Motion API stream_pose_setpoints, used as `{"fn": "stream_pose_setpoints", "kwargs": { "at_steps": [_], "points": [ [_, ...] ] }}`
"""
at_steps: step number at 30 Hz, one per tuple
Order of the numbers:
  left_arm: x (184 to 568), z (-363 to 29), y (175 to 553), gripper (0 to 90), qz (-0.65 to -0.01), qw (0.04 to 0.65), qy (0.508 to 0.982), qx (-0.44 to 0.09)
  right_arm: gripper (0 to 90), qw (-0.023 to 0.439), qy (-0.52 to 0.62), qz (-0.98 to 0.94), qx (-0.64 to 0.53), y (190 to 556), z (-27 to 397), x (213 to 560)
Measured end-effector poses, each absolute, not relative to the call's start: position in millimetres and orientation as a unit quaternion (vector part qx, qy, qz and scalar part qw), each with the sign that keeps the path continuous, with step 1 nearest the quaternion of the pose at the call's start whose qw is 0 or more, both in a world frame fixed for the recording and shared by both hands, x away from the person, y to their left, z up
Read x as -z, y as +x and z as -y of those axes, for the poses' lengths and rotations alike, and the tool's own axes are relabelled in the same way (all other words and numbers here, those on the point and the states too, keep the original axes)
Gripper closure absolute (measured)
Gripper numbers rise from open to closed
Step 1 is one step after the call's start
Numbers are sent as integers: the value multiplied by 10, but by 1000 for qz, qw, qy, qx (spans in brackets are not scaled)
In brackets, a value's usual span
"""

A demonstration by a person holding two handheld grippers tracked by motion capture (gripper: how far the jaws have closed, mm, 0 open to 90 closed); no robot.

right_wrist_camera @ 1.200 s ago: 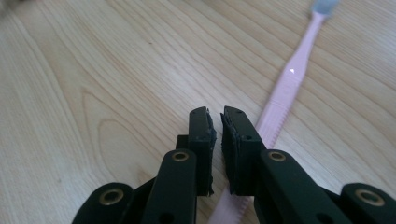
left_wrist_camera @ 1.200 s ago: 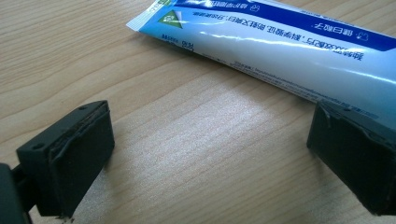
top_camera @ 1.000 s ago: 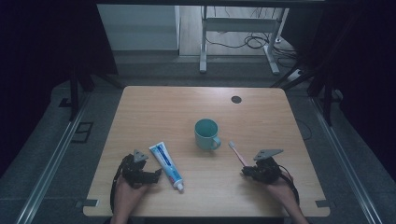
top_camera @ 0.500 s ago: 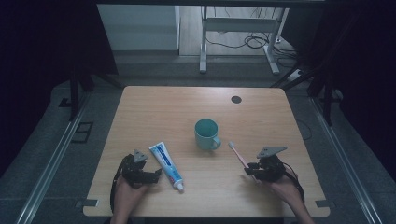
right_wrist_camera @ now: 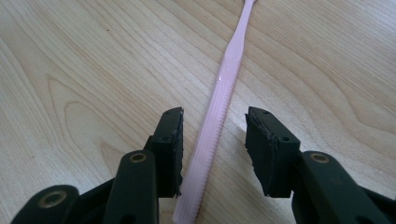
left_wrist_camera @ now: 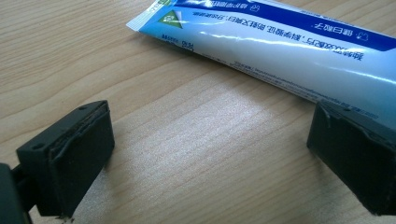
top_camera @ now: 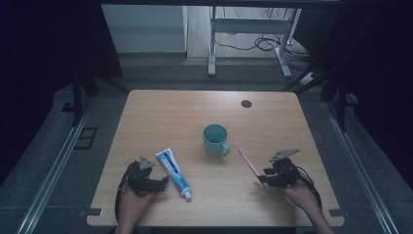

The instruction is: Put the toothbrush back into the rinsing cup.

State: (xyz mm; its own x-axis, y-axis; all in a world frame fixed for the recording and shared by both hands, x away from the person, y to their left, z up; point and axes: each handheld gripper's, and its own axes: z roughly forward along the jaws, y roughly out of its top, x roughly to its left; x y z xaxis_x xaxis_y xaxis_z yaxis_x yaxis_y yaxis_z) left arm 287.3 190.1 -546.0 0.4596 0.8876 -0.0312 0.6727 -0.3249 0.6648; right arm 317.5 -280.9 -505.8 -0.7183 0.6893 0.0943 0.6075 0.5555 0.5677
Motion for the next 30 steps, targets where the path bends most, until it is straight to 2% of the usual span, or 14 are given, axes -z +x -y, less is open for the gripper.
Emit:
{"fn": "stream_pose_setpoints", "kwargs": {
  "at_steps": [8,18,24,30],
  "points": [
    [5460,-1901,2873,7,-490,311,796,-172,529,70,367,-888,-266,3244,2751,4993],
    [5460,-1900,2873,7,-491,311,795,-172,470,47,384,-897,-217,3413,2631,4995],
    [5460,-1901,2873,7,-491,311,796,-172,467,38,391,-898,-199,3485,2570,4979],
    [5459,-1900,2872,7,-491,311,796,-172,504,28,383,-907,-174,3563,2438,4960]
  ]
}}
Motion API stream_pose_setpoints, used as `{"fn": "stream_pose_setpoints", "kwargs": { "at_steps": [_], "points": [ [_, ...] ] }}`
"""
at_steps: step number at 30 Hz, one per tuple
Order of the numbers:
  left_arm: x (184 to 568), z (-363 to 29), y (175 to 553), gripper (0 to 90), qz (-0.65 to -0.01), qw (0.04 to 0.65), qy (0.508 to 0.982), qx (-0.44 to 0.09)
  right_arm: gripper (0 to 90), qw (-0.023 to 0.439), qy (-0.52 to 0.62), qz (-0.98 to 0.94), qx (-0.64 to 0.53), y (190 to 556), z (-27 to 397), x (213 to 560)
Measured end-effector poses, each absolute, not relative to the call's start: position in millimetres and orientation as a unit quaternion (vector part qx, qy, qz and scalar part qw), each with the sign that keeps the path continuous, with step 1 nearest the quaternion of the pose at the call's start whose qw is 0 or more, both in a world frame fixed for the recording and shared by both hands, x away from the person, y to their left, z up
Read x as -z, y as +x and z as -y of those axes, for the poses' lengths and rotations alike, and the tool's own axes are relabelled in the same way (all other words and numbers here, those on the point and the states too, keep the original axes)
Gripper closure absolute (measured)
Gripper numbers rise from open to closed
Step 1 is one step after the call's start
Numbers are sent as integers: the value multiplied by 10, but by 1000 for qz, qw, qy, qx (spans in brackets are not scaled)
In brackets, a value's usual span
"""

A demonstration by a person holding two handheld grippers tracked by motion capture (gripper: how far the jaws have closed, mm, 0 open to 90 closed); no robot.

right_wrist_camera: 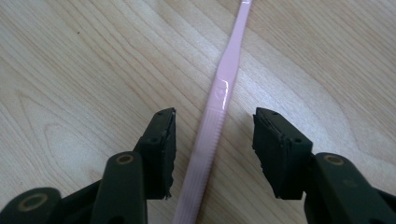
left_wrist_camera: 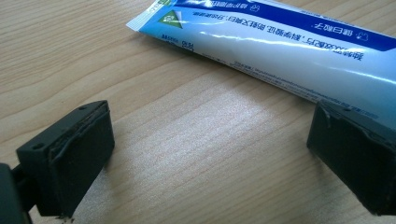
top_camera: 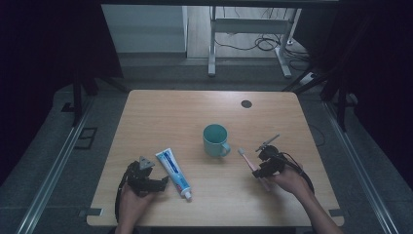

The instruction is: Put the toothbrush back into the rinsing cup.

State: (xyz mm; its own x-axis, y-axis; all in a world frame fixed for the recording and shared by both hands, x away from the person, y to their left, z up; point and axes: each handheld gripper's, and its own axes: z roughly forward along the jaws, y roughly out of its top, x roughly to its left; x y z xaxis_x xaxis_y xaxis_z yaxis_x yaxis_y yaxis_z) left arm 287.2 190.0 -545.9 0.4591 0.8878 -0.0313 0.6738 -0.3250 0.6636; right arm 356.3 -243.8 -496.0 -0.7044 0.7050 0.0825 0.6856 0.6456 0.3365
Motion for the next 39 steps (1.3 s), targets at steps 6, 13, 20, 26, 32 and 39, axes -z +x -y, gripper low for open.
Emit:
{"fn": "stream_pose_setpoints", "kwargs": {
  "at_steps": [6,13,20,26,32,39],
  "points": [
    [5459,-1900,2872,7,-491,311,796,-172,551,24,379,-914,-146,3645,2342,4975],
    [5459,-1901,2873,7,-491,311,796,-172,614,24,369,-922,-112,3718,2242,5011],
    [5459,-1901,2873,7,-491,311,796,-172,644,27,372,-924,-87,3826,2176,5007],
    [5459,-1901,2872,7,-491,311,796,-172,748,16,371,-927,-59,3889,2087,4999],
    [5459,-1901,2872,7,-491,311,796,-172,783,3,373,-926,-51,3906,2084,4994],
    [5459,-1899,2874,7,-491,311,796,-172,783,-4,372,-926,-67,3896,2140,4968]
  ]
}}
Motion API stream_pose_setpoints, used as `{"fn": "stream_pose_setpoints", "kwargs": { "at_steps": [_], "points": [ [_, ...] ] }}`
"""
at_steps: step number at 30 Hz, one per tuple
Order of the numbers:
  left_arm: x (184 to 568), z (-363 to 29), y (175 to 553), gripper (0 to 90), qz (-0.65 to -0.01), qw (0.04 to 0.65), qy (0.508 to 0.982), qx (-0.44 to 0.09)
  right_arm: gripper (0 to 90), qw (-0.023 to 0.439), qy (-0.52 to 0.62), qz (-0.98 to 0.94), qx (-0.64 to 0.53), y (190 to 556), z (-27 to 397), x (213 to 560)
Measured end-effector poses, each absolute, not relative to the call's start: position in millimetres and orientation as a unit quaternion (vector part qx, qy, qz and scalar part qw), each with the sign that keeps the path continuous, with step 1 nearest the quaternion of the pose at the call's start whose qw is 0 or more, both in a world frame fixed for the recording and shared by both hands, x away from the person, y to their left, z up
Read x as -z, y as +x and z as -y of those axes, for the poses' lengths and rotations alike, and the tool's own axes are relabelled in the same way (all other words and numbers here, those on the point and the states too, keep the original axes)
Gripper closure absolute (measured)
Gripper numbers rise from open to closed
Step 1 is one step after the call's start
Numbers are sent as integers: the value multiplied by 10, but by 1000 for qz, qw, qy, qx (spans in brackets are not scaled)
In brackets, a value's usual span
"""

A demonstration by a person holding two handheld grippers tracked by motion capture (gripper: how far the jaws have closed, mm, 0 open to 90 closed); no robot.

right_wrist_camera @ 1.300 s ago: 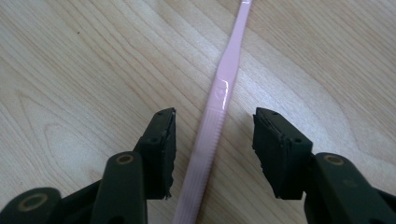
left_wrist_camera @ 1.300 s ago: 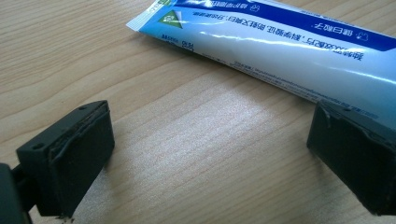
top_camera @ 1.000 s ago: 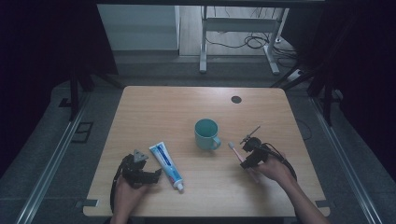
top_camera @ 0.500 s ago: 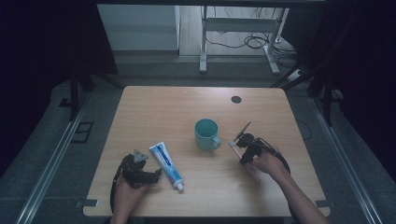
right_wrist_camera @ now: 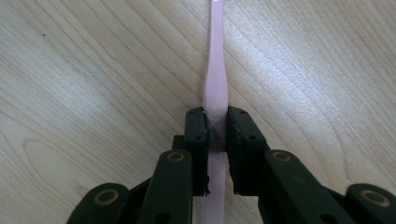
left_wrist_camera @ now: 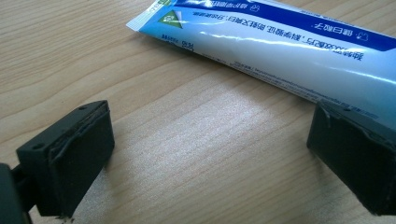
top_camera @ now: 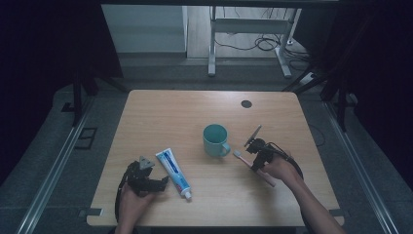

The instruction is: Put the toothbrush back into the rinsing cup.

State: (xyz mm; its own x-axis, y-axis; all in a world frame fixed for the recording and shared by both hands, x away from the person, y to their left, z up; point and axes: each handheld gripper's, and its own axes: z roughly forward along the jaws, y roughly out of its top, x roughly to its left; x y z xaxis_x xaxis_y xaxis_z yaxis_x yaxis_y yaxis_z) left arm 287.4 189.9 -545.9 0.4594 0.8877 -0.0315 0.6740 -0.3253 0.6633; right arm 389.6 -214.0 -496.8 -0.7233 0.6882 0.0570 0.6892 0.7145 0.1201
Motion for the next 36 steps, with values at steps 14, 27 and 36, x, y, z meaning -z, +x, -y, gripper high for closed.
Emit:
{"fn": "stream_pose_setpoints", "kwargs": {
  "at_steps": [14,27,36],
  "points": [
    [5459,-1899,2875,6,-491,311,796,-172,782,-7,-373,923,94,3855,2266,4825],
    [5459,-1899,2875,6,-491,311,796,-172,783,-30,-374,918,131,3831,2335,4616],
    [5459,-1899,2876,6,-490,311,796,-172,783,-51,-372,912,164,3794,2350,4470]
  ]
}}
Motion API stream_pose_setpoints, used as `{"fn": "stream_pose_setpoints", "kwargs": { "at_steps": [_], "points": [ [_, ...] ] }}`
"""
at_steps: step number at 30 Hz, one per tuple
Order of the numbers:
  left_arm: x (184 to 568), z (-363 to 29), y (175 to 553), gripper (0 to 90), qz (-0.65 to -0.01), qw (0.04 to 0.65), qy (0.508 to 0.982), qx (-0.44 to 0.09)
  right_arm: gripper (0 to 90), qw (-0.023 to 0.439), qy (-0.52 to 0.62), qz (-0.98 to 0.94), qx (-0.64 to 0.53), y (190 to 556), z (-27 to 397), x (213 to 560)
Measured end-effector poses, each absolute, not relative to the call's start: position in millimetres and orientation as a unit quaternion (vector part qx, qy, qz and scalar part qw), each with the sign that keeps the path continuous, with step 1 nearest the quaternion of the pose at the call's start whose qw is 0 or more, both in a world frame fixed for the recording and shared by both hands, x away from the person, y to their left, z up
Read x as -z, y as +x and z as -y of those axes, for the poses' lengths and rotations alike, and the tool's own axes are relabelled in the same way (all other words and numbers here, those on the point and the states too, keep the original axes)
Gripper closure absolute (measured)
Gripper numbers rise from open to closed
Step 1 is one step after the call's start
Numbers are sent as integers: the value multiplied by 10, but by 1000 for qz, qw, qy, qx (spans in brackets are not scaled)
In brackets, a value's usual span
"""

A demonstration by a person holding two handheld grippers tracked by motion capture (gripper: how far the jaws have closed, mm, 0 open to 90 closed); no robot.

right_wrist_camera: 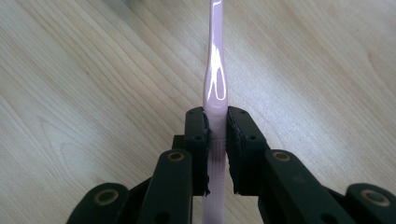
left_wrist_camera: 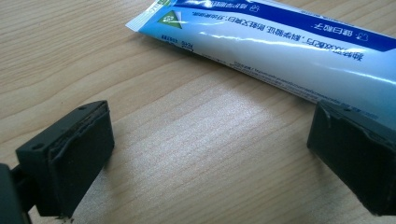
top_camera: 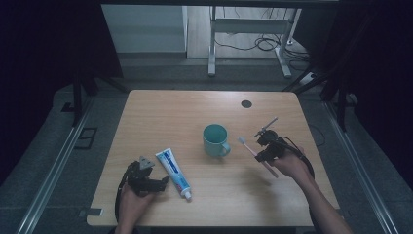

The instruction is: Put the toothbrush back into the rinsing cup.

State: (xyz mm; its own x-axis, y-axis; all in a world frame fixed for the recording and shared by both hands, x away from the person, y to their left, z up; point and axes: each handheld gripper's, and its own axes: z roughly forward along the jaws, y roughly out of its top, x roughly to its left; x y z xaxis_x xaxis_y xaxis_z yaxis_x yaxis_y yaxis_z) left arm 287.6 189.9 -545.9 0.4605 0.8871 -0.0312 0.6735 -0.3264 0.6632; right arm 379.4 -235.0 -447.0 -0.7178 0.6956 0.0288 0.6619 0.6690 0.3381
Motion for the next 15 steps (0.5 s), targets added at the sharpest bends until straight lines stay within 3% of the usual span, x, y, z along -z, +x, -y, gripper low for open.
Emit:
{"fn": "stream_pose_setpoints", "kwargs": {
  "at_steps": [15],
  "points": [
    [5459,-1900,2877,6,-489,311,797,-172,783,81,368,-899,-221,3748,2407,4287]
  ]
}}
